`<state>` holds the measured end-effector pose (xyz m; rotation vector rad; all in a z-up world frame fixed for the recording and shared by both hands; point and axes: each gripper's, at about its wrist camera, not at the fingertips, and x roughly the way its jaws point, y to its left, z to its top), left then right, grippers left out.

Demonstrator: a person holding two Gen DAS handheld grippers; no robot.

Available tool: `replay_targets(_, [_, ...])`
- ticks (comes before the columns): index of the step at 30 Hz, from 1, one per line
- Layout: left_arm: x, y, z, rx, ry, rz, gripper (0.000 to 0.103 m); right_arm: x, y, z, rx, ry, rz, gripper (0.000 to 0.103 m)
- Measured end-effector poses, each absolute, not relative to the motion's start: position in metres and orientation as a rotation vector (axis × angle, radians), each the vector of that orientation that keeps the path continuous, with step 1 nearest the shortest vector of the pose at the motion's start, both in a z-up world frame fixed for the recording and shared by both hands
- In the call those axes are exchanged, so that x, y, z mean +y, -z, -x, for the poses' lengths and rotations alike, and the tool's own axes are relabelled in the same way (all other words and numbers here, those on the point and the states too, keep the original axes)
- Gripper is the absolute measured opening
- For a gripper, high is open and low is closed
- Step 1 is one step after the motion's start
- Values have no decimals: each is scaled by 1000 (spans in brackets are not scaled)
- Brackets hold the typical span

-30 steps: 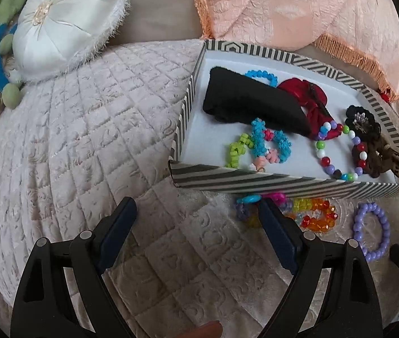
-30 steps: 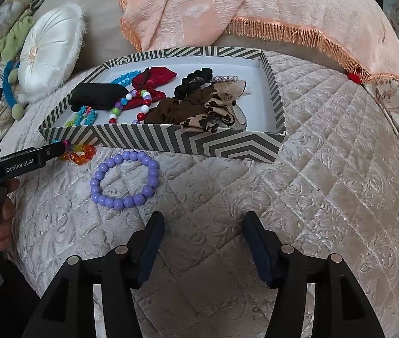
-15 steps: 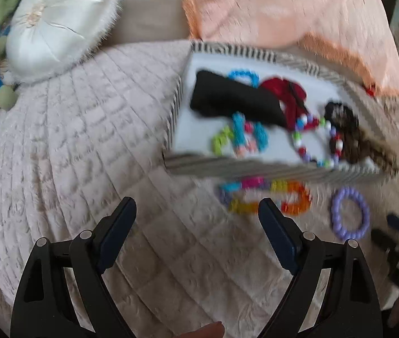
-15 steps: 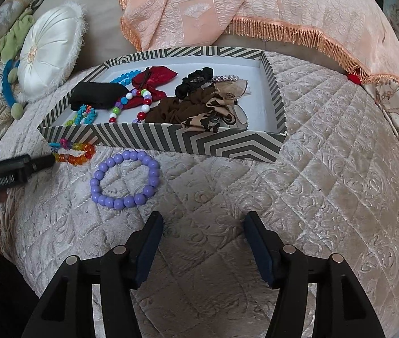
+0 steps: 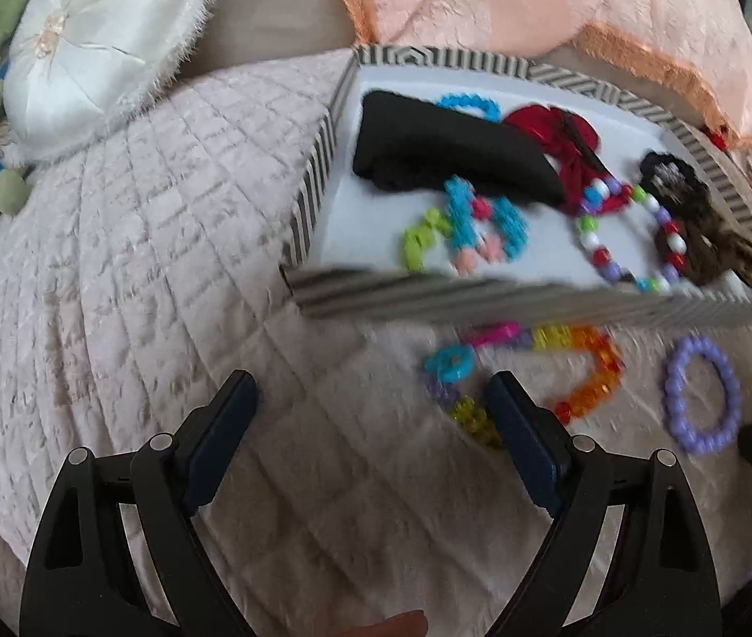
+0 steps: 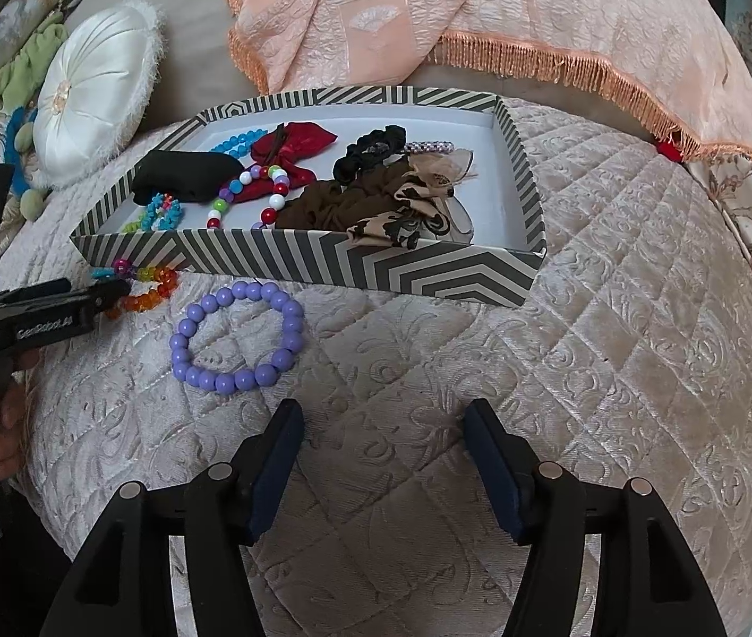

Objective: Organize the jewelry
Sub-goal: 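Grasp the orange bead bracelet with left while right grasps the lavender bead bracelet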

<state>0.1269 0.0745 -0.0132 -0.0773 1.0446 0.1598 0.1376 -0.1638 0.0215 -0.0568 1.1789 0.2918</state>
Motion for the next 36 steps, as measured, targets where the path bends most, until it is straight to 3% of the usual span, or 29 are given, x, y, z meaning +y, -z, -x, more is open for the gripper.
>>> replay_targets(7, [64,6,-100,1084,-65,85,88,-164,-22,-138,1181,-292,52,62])
replay_targets(10, [51,3,-94,1068,-3,48,81,-166,-25,-138,1171,-305,29,61])
replay_targets(13, [45,8,-101,1055,2,13,81,-168,-28,-138,1155,-321,5,61])
replay_targets(24, [57,17,-113,1038,1,67,90,-166,-36,-138,1116,-339,-6,61])
replay_targets(27, [52,12,-105,1013,6,38,68,-167,-36,-139,1110,-336,-8,61])
replay_targets(28, [50,10,-102,1003,13,33,51,-168,-36,-139,1103,-334,-7,61])
replay_targets(29, [50,8,-101,997,25,41,41,-168,-38,-139,1087,-323,-3,61])
replay_targets(30, [51,7,-101,992,20,46,37,-170,-39,-139,1068,-303,0,61])
replay_targets(31, [52,7,-102,992,12,50,24,-173,-41,-139,1048,-285,-8,61])
replay_targets(36, [60,4,-103,983,12,101,8,-186,-42,-143,1036,-283,-109,61])
